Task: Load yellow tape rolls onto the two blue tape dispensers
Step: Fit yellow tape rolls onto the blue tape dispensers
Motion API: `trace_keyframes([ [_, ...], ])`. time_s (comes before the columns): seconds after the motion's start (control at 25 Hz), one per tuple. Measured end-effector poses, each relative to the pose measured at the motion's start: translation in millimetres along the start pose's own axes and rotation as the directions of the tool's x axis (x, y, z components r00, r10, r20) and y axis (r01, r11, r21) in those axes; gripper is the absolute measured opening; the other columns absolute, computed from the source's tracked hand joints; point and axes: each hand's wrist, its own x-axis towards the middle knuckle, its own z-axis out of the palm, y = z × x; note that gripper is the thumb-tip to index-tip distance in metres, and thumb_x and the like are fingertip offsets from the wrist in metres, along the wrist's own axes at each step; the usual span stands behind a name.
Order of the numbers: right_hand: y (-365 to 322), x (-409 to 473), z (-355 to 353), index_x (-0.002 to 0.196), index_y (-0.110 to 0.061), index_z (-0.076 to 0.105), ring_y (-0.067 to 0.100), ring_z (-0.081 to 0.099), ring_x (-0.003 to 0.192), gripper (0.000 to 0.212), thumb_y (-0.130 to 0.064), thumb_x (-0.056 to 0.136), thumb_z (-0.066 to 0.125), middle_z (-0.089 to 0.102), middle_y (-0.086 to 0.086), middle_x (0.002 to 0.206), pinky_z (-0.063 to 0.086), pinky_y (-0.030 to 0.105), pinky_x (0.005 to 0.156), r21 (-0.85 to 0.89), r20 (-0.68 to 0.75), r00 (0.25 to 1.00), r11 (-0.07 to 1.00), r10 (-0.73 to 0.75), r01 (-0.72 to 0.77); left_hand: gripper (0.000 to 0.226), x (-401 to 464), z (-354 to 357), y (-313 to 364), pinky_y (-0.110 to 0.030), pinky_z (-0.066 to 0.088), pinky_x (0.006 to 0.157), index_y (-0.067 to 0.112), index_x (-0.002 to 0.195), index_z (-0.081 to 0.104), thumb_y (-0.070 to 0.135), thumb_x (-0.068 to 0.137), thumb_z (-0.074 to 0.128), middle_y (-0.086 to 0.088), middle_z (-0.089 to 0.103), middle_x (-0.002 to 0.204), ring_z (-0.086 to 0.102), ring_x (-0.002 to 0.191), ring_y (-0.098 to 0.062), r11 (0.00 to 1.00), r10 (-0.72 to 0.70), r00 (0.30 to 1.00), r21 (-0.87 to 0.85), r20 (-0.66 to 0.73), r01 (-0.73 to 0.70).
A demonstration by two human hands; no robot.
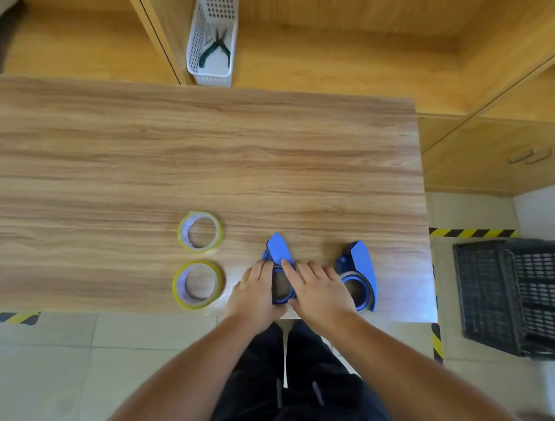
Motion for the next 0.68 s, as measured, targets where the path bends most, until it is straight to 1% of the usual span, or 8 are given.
trace_keyframes([
  [0.16, 1.2, 2.7, -1.2, 0.159, -0.018, 0.021, 0.033, 0.051, 0.128, 0.079, -0.043, 0.095, 0.059, 0.053, 0.009, 0.143, 0.043, 0.049, 0.106, 0.002, 0.007, 1.0, 1.0, 0.005, -0.005, 0.094, 1.2, -3.3, -2.7, -0.04, 0.048, 0.103, 0.017, 0.15, 0.034, 0.053, 0.075, 0.079, 0.001, 0.044, 0.147, 0.045, 0.135, -0.021, 0.999, 0.029, 1.0, -0.024, 0.002, -0.029],
  [0.32, 13.9, -0.3, -4.2, 0.159, -0.023, 0.023, 0.031, 0.051, 0.128, 0.076, -0.04, 0.094, 0.06, 0.055, 0.005, 0.141, 0.044, 0.05, 0.105, -0.003, -0.005, 1.0, 1.0, -0.001, 0.001, 0.093, -0.2, -9.6, -9.0, -0.038, 0.044, 0.109, 0.019, 0.153, 0.029, 0.039, 0.078, 0.079, 0.002, 0.038, 0.155, 0.038, 0.141, -0.02, 0.998, 0.056, 0.997, -0.034, 0.058, -0.054],
  [0.44, 22.2, -0.7, -8.0, 0.16, -0.027, 0.018, 0.029, 0.044, 0.137, 0.078, -0.036, 0.095, 0.061, 0.052, 0.002, 0.145, 0.039, 0.05, 0.111, -0.01, 0.017, 1.0, 1.0, -0.004, 0.005, 0.094, -2.0, -14.9, -14.6, -0.037, 0.041, 0.113, 0.021, 0.156, 0.026, 0.034, 0.08, 0.079, 0.004, 0.034, 0.159, 0.033, 0.145, -0.02, 0.996, 0.077, 0.992, -0.043, 0.098, -0.073],
  [0.68, 23.2, 2.2, -8.2, 0.161, -0.03, 0.01, 0.028, 0.031, 0.148, 0.08, -0.039, 0.098, 0.059, 0.047, 0.0, 0.153, 0.031, 0.05, 0.116, -0.019, 0.014, 1.0, 1.0, -0.013, 0.014, 0.094, -3.9, -17.7, -10.9, -0.038, 0.041, 0.114, 0.02, 0.156, 0.025, 0.031, 0.079, 0.078, 0.003, 0.033, 0.158, 0.031, 0.147, -0.02, 0.995, 0.097, 0.991, -0.043, 0.097, -0.093],
])
